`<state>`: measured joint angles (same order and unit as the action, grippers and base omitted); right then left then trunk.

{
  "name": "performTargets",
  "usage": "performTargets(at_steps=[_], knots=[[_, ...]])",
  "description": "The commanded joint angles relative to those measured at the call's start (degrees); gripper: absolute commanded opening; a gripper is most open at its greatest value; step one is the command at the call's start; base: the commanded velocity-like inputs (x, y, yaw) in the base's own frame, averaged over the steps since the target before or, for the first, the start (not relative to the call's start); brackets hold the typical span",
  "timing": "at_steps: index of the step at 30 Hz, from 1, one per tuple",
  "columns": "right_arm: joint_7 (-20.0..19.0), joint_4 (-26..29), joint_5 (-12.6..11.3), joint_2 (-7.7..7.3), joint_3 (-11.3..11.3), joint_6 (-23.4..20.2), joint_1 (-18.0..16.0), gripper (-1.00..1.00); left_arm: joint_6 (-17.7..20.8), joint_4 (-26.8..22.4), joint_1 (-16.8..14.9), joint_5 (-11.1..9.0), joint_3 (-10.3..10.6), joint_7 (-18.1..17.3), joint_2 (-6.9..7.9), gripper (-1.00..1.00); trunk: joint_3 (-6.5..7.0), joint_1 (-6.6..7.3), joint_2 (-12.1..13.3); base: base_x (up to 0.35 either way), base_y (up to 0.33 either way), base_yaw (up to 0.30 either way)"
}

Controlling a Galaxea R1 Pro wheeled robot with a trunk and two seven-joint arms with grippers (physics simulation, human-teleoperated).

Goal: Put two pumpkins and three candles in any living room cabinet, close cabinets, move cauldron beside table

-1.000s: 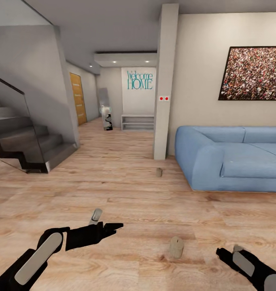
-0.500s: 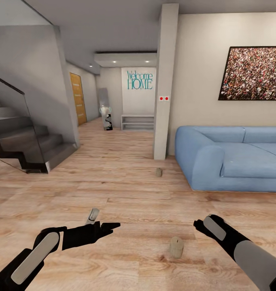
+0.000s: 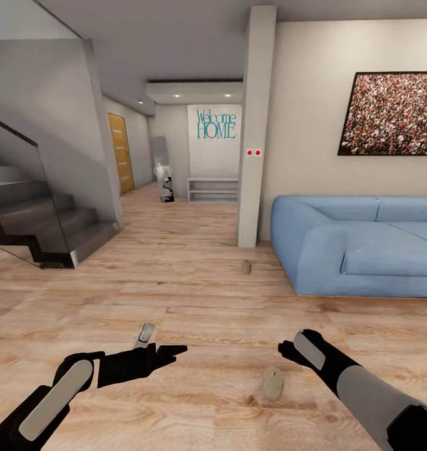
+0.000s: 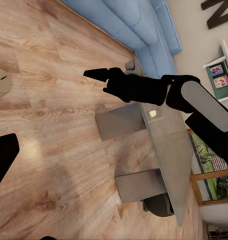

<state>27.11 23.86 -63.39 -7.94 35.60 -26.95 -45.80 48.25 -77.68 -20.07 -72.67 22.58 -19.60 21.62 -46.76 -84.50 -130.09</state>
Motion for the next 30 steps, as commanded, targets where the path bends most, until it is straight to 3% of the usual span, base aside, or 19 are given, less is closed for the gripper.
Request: performTargets(at_steps=[1,10,29,30], knots=[[-0.2,0.14,-0.27,0.0,0.43,-0.31,-0.03,1.0,0.09,-0.02,-0.05,0.04,0.11,-0.18,0.02,1.0,-0.06,0.01,-0.03,0.0,0.0,0.0],[-1.3,0.37,0.62,-0.05,0.48,-0.13,-0.08,1.0,0.02,0.18,-0.03,0.22,0.55,-0.1,-0.07,1.0,-0.06,0.01,-0.03,0.031,0.0,0.0],[-1.44,0.92,1.32,0.12,0.6,-0.06,-0.08,1.0,0.0,0.3,-0.05,0.25,0.71,-0.09,-0.11,1.0,-0.06,0.01,-0.03,0.324,0.0,0.0],[-1.44,0.87,2.23,0.17,0.59,-0.04,-0.08,1.0,0.0,0.32,-0.04,0.25,0.71,-0.09,-0.1,1.0,-0.06,0.01,-0.03,0.339,0.0,0.0]])
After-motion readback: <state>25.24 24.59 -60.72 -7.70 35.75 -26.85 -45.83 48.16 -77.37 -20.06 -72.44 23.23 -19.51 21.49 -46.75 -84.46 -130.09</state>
